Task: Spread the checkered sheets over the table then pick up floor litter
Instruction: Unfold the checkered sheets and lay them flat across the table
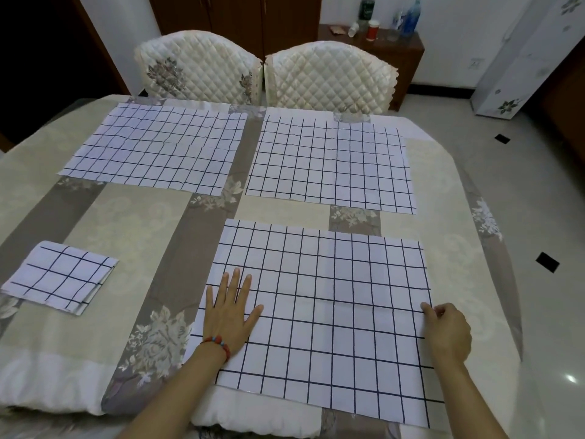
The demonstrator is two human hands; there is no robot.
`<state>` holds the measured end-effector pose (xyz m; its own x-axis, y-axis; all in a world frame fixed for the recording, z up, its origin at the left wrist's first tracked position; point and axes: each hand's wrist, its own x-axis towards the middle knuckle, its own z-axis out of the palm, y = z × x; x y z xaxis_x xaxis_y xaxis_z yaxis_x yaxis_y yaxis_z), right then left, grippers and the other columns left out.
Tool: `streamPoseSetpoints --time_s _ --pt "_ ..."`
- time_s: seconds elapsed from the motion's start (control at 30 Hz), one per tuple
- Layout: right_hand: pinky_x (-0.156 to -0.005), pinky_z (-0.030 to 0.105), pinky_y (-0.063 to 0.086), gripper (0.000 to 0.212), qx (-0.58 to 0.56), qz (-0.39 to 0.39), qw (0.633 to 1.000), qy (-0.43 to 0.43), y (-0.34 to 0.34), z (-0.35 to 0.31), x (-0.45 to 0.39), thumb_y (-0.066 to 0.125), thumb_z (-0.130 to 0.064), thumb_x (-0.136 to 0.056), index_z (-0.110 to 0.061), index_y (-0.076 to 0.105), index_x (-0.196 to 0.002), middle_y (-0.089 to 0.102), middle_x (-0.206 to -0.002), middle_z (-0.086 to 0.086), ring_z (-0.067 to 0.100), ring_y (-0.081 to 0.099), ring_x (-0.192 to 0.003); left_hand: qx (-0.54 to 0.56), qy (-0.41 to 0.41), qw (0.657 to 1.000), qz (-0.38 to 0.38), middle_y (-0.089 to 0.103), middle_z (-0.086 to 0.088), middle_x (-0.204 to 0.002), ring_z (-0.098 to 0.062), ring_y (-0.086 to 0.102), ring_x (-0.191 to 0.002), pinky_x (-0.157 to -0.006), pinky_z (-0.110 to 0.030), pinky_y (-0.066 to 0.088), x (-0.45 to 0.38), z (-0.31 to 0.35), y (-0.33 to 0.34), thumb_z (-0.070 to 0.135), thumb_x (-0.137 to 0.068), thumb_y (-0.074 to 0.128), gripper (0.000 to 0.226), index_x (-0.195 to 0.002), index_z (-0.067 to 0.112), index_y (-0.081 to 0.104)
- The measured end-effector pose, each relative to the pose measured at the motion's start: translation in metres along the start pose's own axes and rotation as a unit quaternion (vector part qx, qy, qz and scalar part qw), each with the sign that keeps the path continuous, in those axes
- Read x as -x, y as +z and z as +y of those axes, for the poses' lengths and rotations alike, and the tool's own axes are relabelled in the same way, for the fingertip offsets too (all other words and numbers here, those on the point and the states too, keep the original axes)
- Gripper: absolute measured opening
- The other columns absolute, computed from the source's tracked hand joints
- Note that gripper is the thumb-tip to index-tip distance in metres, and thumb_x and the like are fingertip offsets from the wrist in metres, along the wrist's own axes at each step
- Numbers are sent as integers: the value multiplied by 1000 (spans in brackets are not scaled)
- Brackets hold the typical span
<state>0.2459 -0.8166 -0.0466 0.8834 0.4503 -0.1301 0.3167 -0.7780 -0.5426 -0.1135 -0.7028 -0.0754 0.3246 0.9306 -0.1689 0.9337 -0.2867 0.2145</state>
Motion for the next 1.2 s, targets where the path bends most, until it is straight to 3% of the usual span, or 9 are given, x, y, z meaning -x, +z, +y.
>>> streamPoseSetpoints --time_s 0.23,0.4,0.47,0.57,0.67,0.83,0.9,1.03,1.2 --pt "-92 44 38 28 24 23 987 -156 15 -45 50 61 -17 -86 -2 60 -110 60 -116 19 37 54 -107 0 0 1000 13 -12 3 -152 -20 -13 -142 -116 -44 -9 0 -2 3 72 -73 -17 83 -142 26 -7" --pt "-98 46 46 42 125 -127 861 -477 66 -94 119 63 -34 -82 -17 61 -120 59 -131 4 25 55 -122 -3 -3 1000 14 -10 3 -153 -20 -11 -143 -116 -44 -8 0 -1 4 71 -75 -14 80 -142 27 -7" --pt "-118 37 11 51 162 -200 844 -471 82 -94 117 35 -44 -94 -25 34 -142 24 -154 -5 18 19 -144 -3 -4 1000 13 -11 4 -153 -21 -10 -143 -116 -44 -9 0 -1 3 71 -76 -14 80 -142 28 -7" --pt "-114 31 -19 56 172 -233 843 -454 97 -76 100 19 -50 -97 -34 0 -146 -13 -153 -16 10 -19 -142 -16 -3 1000 8 -19 5 -152 -21 -16 -143 -115 -43 -14 -1 -2 4 71 -74 -17 78 -141 30 -15" --pt "-116 35 -15 57 203 -195 879 -386 88 -67 70 15 -53 -96 -36 -14 -141 -19 -152 -15 9 -21 -141 -22 -5 1000 7 -19 4 -152 -21 -20 -142 -114 -42 -18 -1 -2 4 70 -74 -17 77 -140 31 -17" --pt "-118 51 -6 60 203 -112 953 -193 64 -63 28 22 -48 -96 -22 8 -149 -3 -159 0 23 -8 -146 -24 1 1000 18 -7 1 -154 -25 -10 -143 -112 -40 -20 -1 -2 2 68 -79 -11 76 -143 27 -6" --pt "-117 49 -3 60 188 -106 940 -263 74 -83 42 28 -42 -96 -16 13 -148 2 -159 4 25 -2 -146 -20 2 1000 22 1 -1 -154 -27 -1 -143 -112 -41 -16 0 0 0 66 -82 -6 75 -144 24 2" --pt "-113 33 -21 57 183 -268 780 -535 115 -117 91 22 -50 -96 -31 5 -147 -17 -151 -14 17 -9 -146 -28 1 999 23 6 -2 -154 -29 6 -143 -113 -42 -12 1 1 -1 64 -85 -1 72 -145 23 6" --pt "-117 37 -13 56 187 -186 875 -406 111 -108 34 19 -50 -96 -33 4 -147 -10 -156 -12 11 -12 -145 -19 7 999 25 2 -1 -154 -28 1 -143 -112 -42 -16 -1 0 0 66 -84 -2 73 -144 25 1"
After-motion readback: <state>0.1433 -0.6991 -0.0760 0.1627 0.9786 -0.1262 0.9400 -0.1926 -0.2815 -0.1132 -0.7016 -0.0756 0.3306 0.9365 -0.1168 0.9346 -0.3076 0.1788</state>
